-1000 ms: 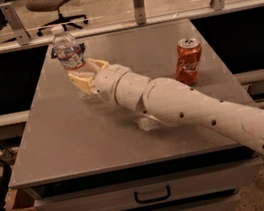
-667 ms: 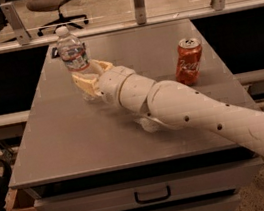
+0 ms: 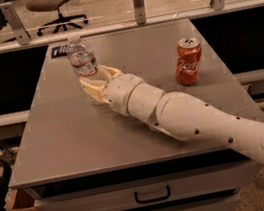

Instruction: Place water bottle upright

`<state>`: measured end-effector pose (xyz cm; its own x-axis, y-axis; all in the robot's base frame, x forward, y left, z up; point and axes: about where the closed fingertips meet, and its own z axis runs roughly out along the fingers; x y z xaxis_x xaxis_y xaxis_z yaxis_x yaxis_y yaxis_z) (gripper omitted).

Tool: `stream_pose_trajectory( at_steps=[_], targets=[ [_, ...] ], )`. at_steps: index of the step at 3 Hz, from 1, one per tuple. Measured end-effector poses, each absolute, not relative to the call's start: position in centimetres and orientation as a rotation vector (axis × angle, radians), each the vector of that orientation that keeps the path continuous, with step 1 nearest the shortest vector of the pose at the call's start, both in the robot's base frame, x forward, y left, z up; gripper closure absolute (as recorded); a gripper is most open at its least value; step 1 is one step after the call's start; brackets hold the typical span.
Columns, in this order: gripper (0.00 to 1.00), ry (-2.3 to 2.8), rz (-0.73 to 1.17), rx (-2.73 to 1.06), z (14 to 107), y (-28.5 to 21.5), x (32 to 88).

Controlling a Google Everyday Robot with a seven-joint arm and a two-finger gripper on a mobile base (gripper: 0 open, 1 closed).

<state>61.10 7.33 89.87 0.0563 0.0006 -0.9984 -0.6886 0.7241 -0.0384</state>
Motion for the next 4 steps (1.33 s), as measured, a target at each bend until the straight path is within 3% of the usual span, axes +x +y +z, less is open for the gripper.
stream_pose_trajectory(
  at_steps=[1, 2, 4],
  targets=[
    [1.00, 1.429, 0.574, -0.590, 88.97, 6.34, 60.28],
    [0.84, 1.429, 0.575, -0.587, 88.98, 6.20, 60.20],
    [0.38, 1.429, 0.575, -0.587, 89.09, 6.21, 60.20]
  ],
)
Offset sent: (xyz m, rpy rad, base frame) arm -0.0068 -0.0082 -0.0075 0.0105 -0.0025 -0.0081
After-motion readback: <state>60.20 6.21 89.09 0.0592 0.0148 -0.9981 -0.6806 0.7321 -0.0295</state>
